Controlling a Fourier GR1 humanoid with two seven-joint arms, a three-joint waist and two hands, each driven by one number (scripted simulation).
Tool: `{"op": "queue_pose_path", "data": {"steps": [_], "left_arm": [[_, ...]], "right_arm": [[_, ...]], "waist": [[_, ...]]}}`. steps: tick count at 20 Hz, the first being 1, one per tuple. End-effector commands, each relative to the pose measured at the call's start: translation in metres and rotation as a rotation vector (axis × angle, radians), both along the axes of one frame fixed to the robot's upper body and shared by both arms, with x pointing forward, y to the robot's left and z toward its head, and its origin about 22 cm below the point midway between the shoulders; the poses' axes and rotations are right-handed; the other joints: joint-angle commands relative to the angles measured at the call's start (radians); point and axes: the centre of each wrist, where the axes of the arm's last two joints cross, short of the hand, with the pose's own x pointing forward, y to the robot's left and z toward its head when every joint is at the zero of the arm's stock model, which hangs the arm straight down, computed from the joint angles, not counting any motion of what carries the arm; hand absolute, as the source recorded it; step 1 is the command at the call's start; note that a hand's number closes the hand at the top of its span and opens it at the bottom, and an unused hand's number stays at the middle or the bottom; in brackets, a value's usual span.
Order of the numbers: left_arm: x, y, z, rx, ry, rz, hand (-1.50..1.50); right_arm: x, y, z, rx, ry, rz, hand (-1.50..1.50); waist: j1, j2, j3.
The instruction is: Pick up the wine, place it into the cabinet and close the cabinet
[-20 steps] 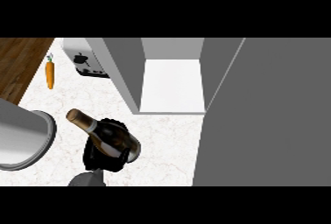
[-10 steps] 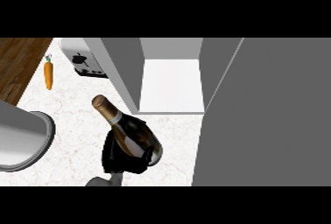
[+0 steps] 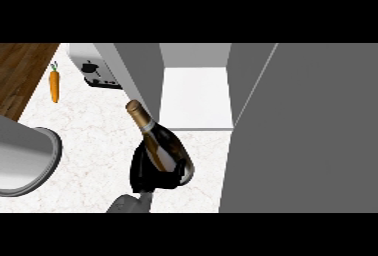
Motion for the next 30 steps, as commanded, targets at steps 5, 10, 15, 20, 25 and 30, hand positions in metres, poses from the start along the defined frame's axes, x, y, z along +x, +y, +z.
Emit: {"op": "queue_pose_path", "data": {"steps": [5,10,15,20,25,30], "left_arm": [[0.015,-0.007,-0.023,0.006,-0.02,0.009,1.5],[0.035,-0.022,-0.001,0.022,-0.051,0.021,1.5],[0.056,-0.028,-0.001,0.041,-0.05,0.019,1.5],[0.072,-0.039,0.02,0.02,-0.012,0.045,1.5],[0.097,-0.023,0.013,0.013,-0.023,0.105,1.5],[0.112,-0.021,0.022,0.026,-0.059,0.12,1.5]], "right_arm": [[0.004,0.002,-0.001,0.052,-0.009,0.034,-1.5],[-0.008,-0.001,-0.004,0.041,-0.01,0.042,-1.5],[0.011,-0.001,-0.004,0.037,-0.006,0.015,-1.5],[-0.01,-0.01,0.0,0.033,-0.003,0.042,-1.5],[0.009,-0.009,-0.009,0.03,-0.005,0.047,-1.5],[0.003,-0.014,-0.014,0.052,-0.012,0.042,-1.5]], "waist": [[-0.004,0.002,0.0],[-0.004,0.0,0.0],[-0.007,0.002,0.0],[-0.014,0.001,0.0],[-0.025,0.006,-0.001],[-0.027,0.006,0.0]]}}
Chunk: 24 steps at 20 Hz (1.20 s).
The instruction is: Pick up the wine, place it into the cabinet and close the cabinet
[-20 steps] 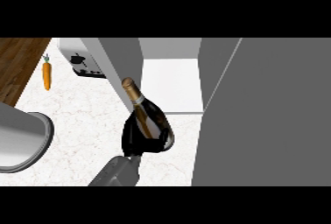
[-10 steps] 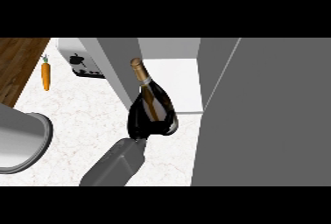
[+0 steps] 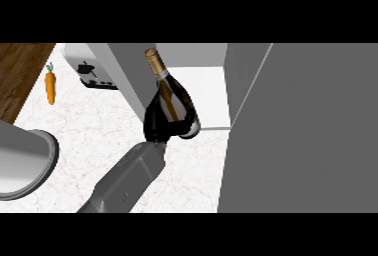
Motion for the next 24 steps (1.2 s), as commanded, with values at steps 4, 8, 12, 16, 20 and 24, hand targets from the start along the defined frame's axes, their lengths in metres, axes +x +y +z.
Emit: {"op": "queue_pose_path", "data": {"steps": [4,8,12,16,20,24], "left_arm": [[0.037,-0.007,0.036,-0.006,-0.009,0.022,1.5],[0.048,0.002,0.046,0.003,0.009,0.018,1.5],[0.06,-0.012,0.062,0.032,0.012,0.018,1.5],[0.069,-0.006,0.066,0.05,0.05,0.012,1.5],[0.068,-0.007,0.063,0.078,0.1,0.02,1.5],[0.07,-0.007,0.067,0.04,0.057,0.043,1.5]], "right_arm": [[0.007,-0.018,-0.013,0.002,0.004,0.008,-1.5],[-0.003,-0.01,-0.007,0.006,0.013,0.003,-1.5],[0.018,-0.002,-0.008,-0.004,-0.006,0.005,-1.5],[0.018,0.008,-0.002,0.002,-0.003,0.018,-1.5],[0.013,0.005,-0.01,0.013,-0.002,0.034,-1.5],[0.025,0.008,-0.002,0.015,-0.03,0.072,-1.5]], "waist": [[-0.01,0.004,0.001],[-0.008,0.003,0.001],[-0.008,0.006,0.001],[-0.028,0.014,0.0],[-0.047,0.015,0.001],[-0.065,0.025,0.0]]}}
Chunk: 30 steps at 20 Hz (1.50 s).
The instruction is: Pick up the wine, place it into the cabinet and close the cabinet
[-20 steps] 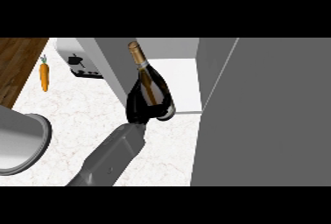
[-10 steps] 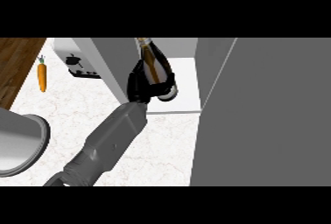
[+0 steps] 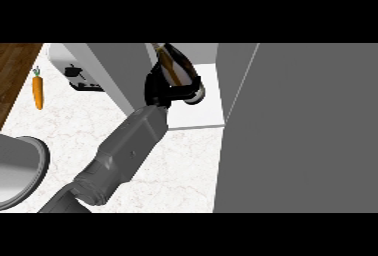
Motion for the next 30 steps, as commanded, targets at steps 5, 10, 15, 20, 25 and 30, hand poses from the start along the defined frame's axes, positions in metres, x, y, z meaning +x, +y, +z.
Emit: {"op": "queue_pose_path", "data": {"steps": [5,10,15,20,25,30], "left_arm": [[-0.01,-0.001,-0.012,-0.029,-0.008,0.04,1.5],[-0.005,-0.007,-0.001,-0.007,0.008,0.009,1.5],[-0.02,-0.01,-0.017,-0.007,0.009,-0.017,1.5],[-0.025,-0.02,-0.013,-0.05,0.019,0.022,1.5],[-0.023,-0.017,-0.014,-0.074,-0.009,0.095,-1.5],[-0.019,-0.026,-0.001,-0.082,-0.02,0.122,-1.5]], "right_arm": [[0.003,0.006,-0.001,0.001,-0.04,0.041,-1.5],[0.006,0.007,-0.003,0.002,-0.004,0.044,-1.5],[0.009,0.01,0.002,0.005,-0.014,0.046,-1.5],[0.008,0.007,-0.011,0.007,0.004,0.065,-1.5],[0.008,0.012,-0.002,0.008,-0.022,0.06,-1.5],[0.003,0.012,-0.002,-0.001,-0.018,0.063,-1.5]], "waist": [[-0.034,0.002,0.001],[-0.045,0.005,0.0],[-0.047,0.004,0.0],[-0.067,0.007,0.001],[-0.064,0.009,0.0],[-0.073,0.008,0.0]]}}
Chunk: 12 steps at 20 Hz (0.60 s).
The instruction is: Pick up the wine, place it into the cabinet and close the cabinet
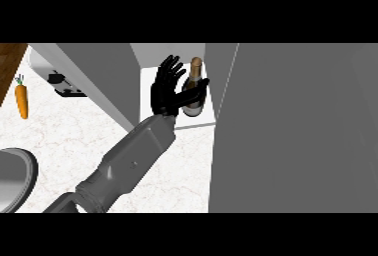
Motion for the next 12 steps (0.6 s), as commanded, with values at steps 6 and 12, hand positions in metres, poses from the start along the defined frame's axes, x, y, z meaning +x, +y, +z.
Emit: {"op": "queue_pose_path", "data": {"steps": [6,12], "left_arm": [[0.001,-0.003,0.001,0.025,0.019,0.03,-1.5],[0.012,-0.007,0.015,0.197,-0.035,0.02,-1.5]], "right_arm": [[0.001,0.002,0.0,0.002,0.007,0.004,-1.5],[-0.002,0.001,0.005,0.002,-0.006,0.012,-1.5]], "waist": [[-0.002,0.002,0.0],[0.009,-0.001,0.001]]}}
